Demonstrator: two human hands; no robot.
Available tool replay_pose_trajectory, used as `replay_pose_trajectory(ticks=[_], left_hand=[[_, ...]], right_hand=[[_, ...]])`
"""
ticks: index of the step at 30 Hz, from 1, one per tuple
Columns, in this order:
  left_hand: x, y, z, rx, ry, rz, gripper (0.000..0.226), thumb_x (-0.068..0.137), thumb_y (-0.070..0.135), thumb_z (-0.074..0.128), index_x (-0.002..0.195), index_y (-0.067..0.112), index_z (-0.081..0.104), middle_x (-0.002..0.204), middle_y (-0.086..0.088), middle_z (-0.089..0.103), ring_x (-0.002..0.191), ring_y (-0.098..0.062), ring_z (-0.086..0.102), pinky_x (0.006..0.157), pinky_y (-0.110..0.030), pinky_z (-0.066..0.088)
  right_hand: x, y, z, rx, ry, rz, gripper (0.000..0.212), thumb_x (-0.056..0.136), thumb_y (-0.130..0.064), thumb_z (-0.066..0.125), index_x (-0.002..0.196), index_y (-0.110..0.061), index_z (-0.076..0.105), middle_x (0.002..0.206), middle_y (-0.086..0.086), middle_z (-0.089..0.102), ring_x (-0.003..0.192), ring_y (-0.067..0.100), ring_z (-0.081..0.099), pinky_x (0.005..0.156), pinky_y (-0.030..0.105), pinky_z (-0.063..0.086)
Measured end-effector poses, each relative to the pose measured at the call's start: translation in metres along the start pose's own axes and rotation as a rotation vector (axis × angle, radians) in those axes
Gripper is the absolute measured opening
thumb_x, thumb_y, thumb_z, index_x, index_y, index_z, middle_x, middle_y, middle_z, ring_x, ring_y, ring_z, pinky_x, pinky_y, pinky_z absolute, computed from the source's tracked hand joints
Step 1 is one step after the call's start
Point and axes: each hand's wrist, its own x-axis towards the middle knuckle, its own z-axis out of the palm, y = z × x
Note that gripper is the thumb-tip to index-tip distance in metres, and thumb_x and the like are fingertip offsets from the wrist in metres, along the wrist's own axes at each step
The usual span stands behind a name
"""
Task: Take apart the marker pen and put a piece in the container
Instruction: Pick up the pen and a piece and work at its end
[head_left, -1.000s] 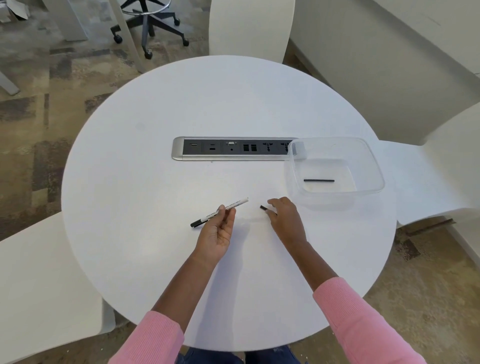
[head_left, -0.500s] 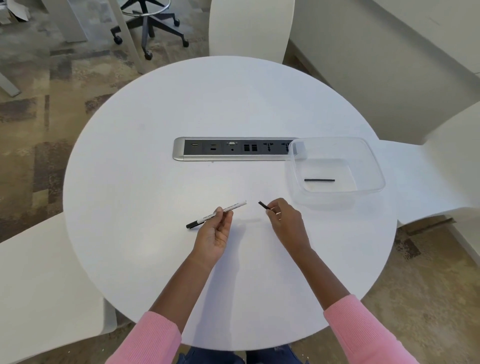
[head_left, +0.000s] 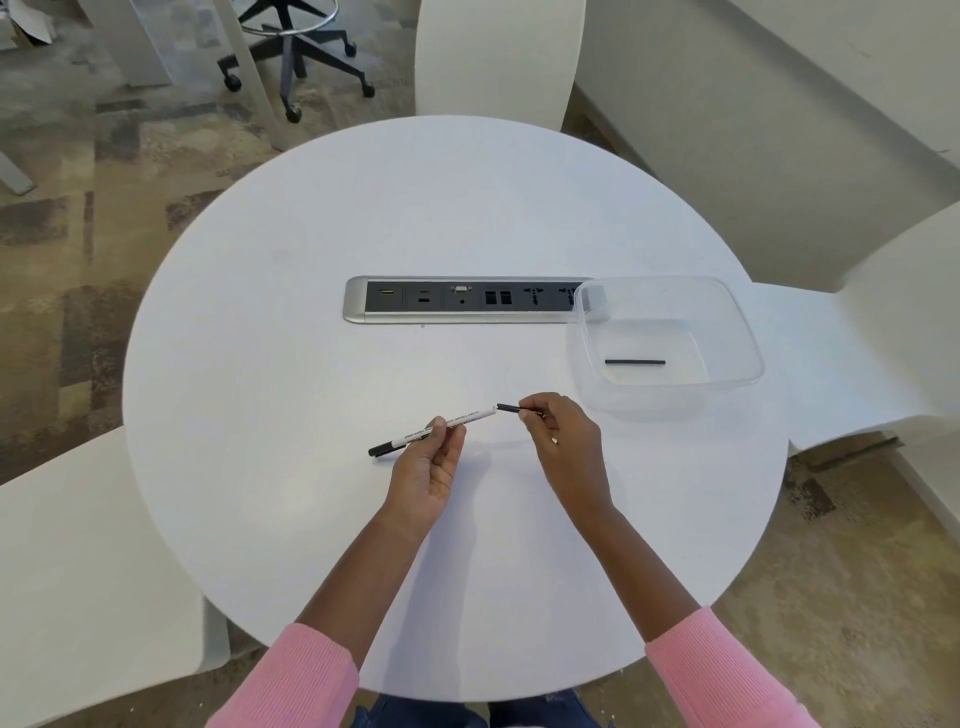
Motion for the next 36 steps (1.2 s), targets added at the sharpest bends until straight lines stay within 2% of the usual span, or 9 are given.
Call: replay_pose_trajectory(ticks=[8,14,19,22,24,28,30,32,36], left_hand=[[0.001,0.0,-0.003,0.044,-0.016,0.011,0.016,0.088,-0.002,0.052,0.075,0.003,0.058,0.05,0.0,0.068,0.051,-0.01,0.068,0.086,-0.024,0.045],[0.0,-0.001,-0.004,0.13,-0.056,0.042,0.016,0.088,-0.003,0.052,0.074,0.002,0.058,0.05,0.001,0.067,0.052,-0.008,0.068,0.065,-0.021,0.054],[-0.002,-0.004,0.0,0.199,-0.097,0.067,0.012,0.088,0.0,0.053,0.077,0.002,0.058,0.052,0.003,0.068,0.055,-0.006,0.068,0.059,-0.018,0.057],[-0.003,-0.005,0.001,0.219,-0.107,0.087,0.011,0.088,0.001,0.053,0.078,0.002,0.058,0.052,0.003,0.068,0.056,-0.006,0.069,0.057,-0.017,0.057],[-0.004,-0.004,0.001,0.223,-0.107,0.095,0.011,0.088,0.0,0.054,0.078,0.002,0.058,0.053,0.003,0.068,0.057,-0.006,0.069,0.058,-0.017,0.057],[-0.005,-0.002,0.002,0.206,-0.103,0.101,0.013,0.088,0.0,0.053,0.076,0.002,0.058,0.052,0.003,0.068,0.055,-0.007,0.068,0.057,-0.017,0.057],[-0.006,-0.001,0.002,0.204,-0.101,0.103,0.013,0.088,0.0,0.053,0.076,0.002,0.058,0.051,0.003,0.068,0.055,-0.007,0.068,0.057,-0.018,0.057],[-0.006,0.0,0.002,0.214,-0.105,0.108,0.013,0.088,0.0,0.053,0.077,0.003,0.058,0.052,0.003,0.068,0.055,-0.007,0.068,0.058,-0.018,0.058],[-0.008,-0.001,0.001,0.238,-0.126,0.114,0.01,0.088,0.002,0.053,0.08,0.003,0.059,0.056,0.001,0.07,0.058,-0.01,0.07,0.063,-0.018,0.058]], right_hand=[[0.001,-0.001,-0.001,-0.008,-0.05,-0.016,0.012,0.086,-0.003,0.054,0.093,-0.008,0.063,0.089,0.005,0.064,0.085,0.021,0.059,0.076,0.028,0.047],[0.005,0.0,-0.004,-0.039,-0.145,-0.052,0.013,0.084,0.0,0.055,0.09,-0.006,0.065,0.088,0.007,0.066,0.082,0.016,0.058,0.071,0.01,0.041],[0.005,0.002,0.0,0.002,-0.196,0.038,0.012,0.084,-0.004,0.055,0.086,-0.008,0.067,0.071,-0.003,0.063,0.065,0.005,0.058,0.065,0.013,0.046],[0.005,0.002,0.001,0.089,-0.198,0.103,0.011,0.085,-0.005,0.055,0.085,-0.007,0.066,0.066,-0.001,0.063,0.055,-0.003,0.057,0.059,0.008,0.048],[0.005,0.0,0.0,0.113,-0.21,0.121,0.01,0.085,-0.008,0.058,0.091,-0.011,0.064,0.071,0.004,0.063,0.057,-0.002,0.057,0.06,0.008,0.048],[0.001,-0.001,-0.001,0.029,-0.175,0.067,0.024,0.083,-0.006,0.058,0.104,-0.016,0.059,0.083,0.001,0.063,0.075,0.0,0.059,0.068,0.003,0.043],[-0.001,-0.002,-0.002,-0.035,-0.136,-0.011,0.022,0.084,-0.001,0.056,0.103,-0.01,0.061,0.091,0.007,0.066,0.08,0.009,0.061,0.072,0.007,0.044],[-0.003,-0.002,-0.003,-0.112,-0.113,-0.087,0.018,0.085,0.0,0.054,0.099,-0.006,0.063,0.094,0.011,0.068,0.086,0.019,0.061,0.077,0.019,0.045],[-0.004,-0.003,-0.005,-0.217,-0.105,-0.17,0.015,0.086,-0.001,0.053,0.095,-0.004,0.064,0.091,0.014,0.067,0.084,0.026,0.061,0.077,0.029,0.047]])
